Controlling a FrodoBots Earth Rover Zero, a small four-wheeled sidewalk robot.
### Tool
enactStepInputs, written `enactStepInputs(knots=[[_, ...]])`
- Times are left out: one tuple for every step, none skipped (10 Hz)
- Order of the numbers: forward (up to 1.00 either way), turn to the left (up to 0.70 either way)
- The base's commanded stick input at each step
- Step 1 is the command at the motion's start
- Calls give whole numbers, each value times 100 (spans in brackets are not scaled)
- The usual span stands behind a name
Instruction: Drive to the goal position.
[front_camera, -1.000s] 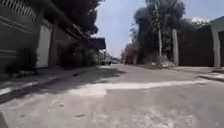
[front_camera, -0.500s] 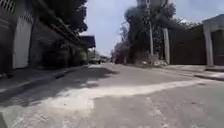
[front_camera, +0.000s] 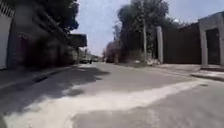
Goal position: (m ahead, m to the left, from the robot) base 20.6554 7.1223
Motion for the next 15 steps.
enactStepInputs(knots=[[100, 0], [100, 1], [100, 16], [100, 22], [100, 5], [100, 0], [100, 0], [100, 0], [100, 0], [100, 0], [100, 0], [100, 0], [100, 0], [100, 0], [100, 0]])
